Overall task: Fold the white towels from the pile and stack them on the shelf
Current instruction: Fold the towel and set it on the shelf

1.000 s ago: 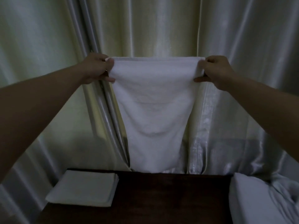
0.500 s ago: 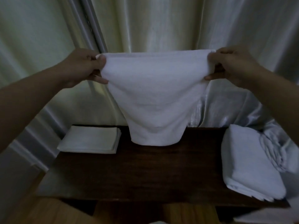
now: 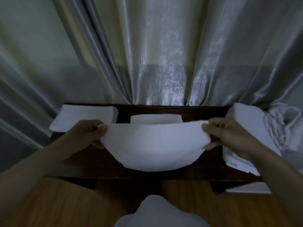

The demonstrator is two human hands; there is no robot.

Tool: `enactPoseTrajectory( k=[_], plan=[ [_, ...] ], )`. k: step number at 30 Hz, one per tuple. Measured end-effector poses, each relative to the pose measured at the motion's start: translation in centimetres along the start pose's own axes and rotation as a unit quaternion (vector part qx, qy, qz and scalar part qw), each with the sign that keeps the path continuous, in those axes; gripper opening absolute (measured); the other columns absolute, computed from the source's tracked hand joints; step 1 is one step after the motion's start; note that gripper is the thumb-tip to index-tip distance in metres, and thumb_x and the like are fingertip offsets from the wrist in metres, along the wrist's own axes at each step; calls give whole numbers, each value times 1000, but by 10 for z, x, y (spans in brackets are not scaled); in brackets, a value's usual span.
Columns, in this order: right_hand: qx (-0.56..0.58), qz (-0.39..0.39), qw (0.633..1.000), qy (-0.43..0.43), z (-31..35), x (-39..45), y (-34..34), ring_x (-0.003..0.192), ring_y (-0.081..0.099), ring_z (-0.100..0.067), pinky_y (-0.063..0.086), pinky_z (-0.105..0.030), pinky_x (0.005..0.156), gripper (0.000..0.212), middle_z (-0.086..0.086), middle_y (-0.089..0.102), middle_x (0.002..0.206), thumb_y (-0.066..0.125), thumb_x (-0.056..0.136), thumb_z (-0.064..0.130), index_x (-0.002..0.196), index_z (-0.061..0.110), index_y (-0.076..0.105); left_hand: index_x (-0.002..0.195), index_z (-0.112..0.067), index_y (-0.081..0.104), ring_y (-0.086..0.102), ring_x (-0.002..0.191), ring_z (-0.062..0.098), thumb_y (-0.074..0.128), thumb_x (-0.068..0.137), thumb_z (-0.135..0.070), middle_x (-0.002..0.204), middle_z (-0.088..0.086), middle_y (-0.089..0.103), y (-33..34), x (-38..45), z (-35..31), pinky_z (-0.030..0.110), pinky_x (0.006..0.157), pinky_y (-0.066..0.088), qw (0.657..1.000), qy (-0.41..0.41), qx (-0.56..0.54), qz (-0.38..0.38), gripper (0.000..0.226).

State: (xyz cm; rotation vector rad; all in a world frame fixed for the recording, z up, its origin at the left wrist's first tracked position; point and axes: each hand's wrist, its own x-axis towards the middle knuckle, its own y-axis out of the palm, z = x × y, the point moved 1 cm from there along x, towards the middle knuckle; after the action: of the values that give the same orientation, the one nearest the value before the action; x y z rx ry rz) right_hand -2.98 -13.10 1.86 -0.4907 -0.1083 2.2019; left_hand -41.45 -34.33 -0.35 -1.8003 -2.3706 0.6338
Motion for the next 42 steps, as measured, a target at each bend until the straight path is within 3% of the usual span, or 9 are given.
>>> enactPoseTrajectory(
  k=[5, 8, 13, 16, 22, 27, 33, 38, 42],
  plan=[
    [-90, -32, 995, 21, -55, -5, 26, 73, 64, -24, 53, -30, 67, 33, -9, 67, 76, 58, 102, 27, 82, 3, 69, 92, -32, 76, 74, 85, 22, 63, 75, -77, 92, 2, 75, 25, -9, 52, 47, 77, 63, 999, -35, 12, 25, 49],
    [-116, -80, 990, 8, -74, -5, 43, 80, 62, -28, 45, -33, 70, 36, -14, 64, 81, 56, 102, 32, 83, 4, 68, 92, -33, 75, 72, 86, 24, 61, 76, -78, 93, 4, 73, 34, -7, 69, 49, 79, 62, 999, -31, 5, 9, 50],
    [-102, -170, 980, -33, -79, -1, 73, 76, 60, -7, 46, -29, 66, 22, 6, 66, 79, 55, 103, 27, 88, 21, 69, 90, -23, 72, 66, 78, 14, 58, 101, -23, 86, -1, 70, 56, 2, 77, 31, 70, 51, 994, -30, 5, -104, 17],
    [-105, -201, 973, -52, -83, 6, 83, 79, 61, -11, 48, -27, 66, 18, 0, 66, 84, 54, 104, 25, 95, 20, 68, 93, -24, 69, 64, 80, 4, 56, 102, -22, 86, -11, 69, 71, 11, 80, 27, 71, 49, 991, -41, -22, -127, 16],
    [-124, -216, 966, -71, -85, 33, 78, 79, 60, 0, 43, -7, 62, 15, 19, 63, 86, 52, 105, 23, 99, 23, 65, 91, -30, 63, 61, 80, 4, 53, 103, -23, 88, -3, 65, 65, 45, 87, 31, 69, 49, 989, -16, 12, -145, 17],
    [-125, -230, 964, -44, -71, 83, 55, 70, 58, -4, 41, -11, 56, 19, 4, 64, 80, 53, 105, 29, 94, 19, 65, 87, -27, 63, 60, 76, 9, 53, 99, -43, 81, -5, 63, 51, 93, 82, 31, 65, 47, 989, -15, 25, -146, 23],
    [-73, -216, 974, 15, -77, 184, 30, 89, 69, -30, 57, -47, 77, 19, -10, 71, 93, 59, 101, 28, 97, 12, 69, 88, -26, 68, 64, 83, 25, 60, 100, -30, 87, 10, 68, 50, 175, 79, 40, 72, 53, 983, -89, 3, -162, 15],
    [-80, -221, 969, 73, -112, 266, 16, 70, 63, -19, 53, -37, 70, 27, -18, 70, 84, 63, 99, 28, 88, 3, 69, 85, 10, 56, 56, 68, 39, 65, 96, -40, 83, 36, 55, 59, 248, 118, 38, 65, 42, 970, -179, 19, -161, 51],
    [-115, -213, 963, 123, -146, 313, 16, 68, 54, -19, 47, -36, 68, 39, -19, 60, 73, 63, 98, 31, 79, -3, 63, 69, -8, 39, 44, 63, 30, 62, 98, -39, 68, 17, 36, 75, 290, 147, 40, 66, 38, 963, -222, 58, -143, 48]
  ],
)
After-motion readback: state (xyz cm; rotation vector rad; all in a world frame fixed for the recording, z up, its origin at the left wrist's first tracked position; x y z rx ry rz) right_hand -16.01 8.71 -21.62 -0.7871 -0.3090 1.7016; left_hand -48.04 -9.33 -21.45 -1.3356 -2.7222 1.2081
